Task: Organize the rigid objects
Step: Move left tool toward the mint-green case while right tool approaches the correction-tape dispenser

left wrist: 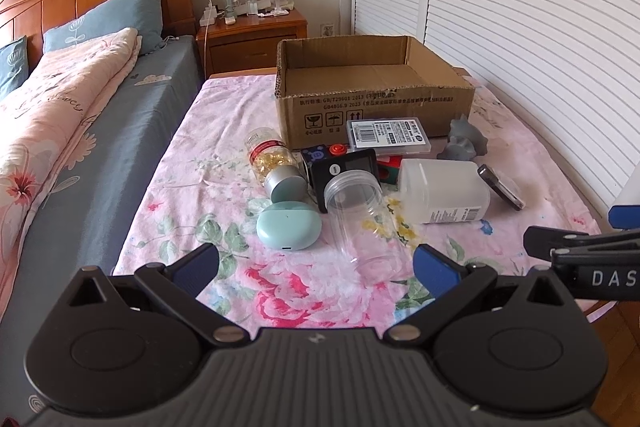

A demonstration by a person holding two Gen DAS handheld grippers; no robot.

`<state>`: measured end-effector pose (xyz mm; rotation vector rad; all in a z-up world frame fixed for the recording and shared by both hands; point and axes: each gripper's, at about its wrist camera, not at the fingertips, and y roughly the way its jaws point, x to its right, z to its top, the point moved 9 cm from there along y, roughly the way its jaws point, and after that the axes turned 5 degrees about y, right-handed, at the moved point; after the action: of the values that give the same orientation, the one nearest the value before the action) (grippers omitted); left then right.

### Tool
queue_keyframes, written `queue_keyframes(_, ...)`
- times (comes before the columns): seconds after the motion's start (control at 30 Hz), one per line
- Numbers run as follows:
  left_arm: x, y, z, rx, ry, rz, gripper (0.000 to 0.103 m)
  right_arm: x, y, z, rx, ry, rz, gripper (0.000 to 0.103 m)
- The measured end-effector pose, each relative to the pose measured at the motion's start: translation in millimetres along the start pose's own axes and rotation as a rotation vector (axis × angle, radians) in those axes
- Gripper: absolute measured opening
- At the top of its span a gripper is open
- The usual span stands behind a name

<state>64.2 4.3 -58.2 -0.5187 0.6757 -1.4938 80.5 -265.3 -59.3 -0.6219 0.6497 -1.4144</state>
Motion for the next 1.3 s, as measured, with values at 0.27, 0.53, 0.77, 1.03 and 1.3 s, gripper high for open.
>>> queue_keyframes(0.27, 1.4, 0.7, 1.2, 0.003, 0.007, -0.015, 0.102, -1.2, 0.7, 3.1, 0.005, -0.005, -0.001, 0.103)
queue_keyframes(0.53, 1.8, 0.6, 2.5, 0.009, 0.010, -0.016, 0.102, -1.4, 0.5, 2.1, 0.006, -0.004, -0.002, 0.103)
queue_keyframes(0.77, 0.5, 3.6, 2.6, 0.000, -0.007, -0.045, 0.102, -1.7, 0.5, 3.2, 0.010, -0.005, 0.000, 0.103)
queue_keyframes(1.03, 1.6, 5.8, 6.5, 0.012, 0.013, -0.051, 0.102, -4.5, 4.3, 5.3, 0.019, -0.020, 0.006, 0.103)
queue_keyframes(1.3, 2.9, 13.0, 11.2, 0.036, 0.059, -0.078, 0.102, -5.5, 12.4, 10.2, 0.026, -0.030, 0.017, 0.103)
